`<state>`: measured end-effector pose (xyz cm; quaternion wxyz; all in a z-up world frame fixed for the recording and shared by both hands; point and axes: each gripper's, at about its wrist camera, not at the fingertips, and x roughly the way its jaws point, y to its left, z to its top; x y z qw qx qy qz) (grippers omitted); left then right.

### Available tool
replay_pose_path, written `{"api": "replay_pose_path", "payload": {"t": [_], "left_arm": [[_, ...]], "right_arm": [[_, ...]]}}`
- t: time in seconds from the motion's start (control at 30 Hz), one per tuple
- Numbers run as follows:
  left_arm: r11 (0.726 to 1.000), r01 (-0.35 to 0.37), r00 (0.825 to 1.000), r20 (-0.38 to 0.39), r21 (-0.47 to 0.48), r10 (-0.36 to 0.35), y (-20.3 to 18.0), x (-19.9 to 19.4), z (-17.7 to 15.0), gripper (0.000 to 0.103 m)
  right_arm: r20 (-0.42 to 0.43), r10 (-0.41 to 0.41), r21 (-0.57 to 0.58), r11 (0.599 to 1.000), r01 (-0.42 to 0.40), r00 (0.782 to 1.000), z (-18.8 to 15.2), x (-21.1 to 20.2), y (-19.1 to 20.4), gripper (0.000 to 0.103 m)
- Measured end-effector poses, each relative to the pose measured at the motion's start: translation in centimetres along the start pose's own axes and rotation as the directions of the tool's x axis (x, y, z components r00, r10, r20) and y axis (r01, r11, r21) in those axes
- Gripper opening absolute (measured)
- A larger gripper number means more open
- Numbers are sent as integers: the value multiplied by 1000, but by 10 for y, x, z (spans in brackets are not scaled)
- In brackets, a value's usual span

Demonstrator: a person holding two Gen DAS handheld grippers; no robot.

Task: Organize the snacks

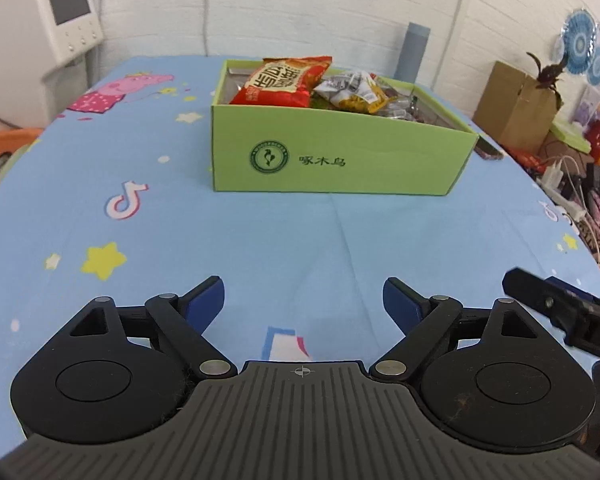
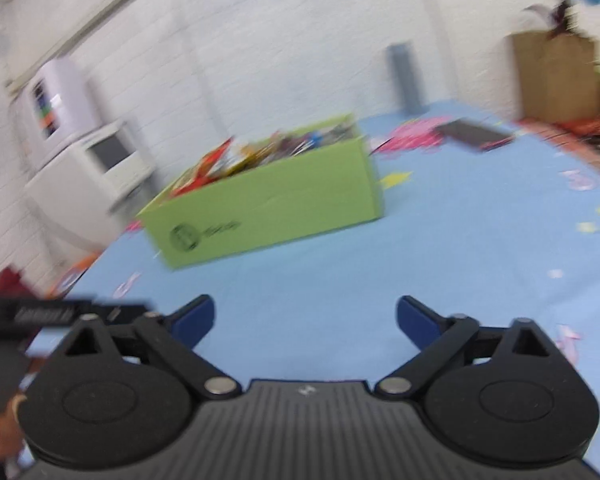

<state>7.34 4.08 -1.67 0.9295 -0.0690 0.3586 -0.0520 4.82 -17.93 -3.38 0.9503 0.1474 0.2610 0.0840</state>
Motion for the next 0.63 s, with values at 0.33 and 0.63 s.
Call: {"api": "replay_pose_path", "payload": {"t": [0.33, 0.63], "left_arm": [[999, 3, 998, 68, 53, -7, -20, -61, -44, 78], [997, -57, 991, 127, 51, 50, -25, -89, -77, 74]], "right_arm": [[-66, -41, 66, 997, 45, 997, -26, -52, 11, 100], [-17, -39, 52, 998, 39, 999, -44, -95, 25, 100]]}}
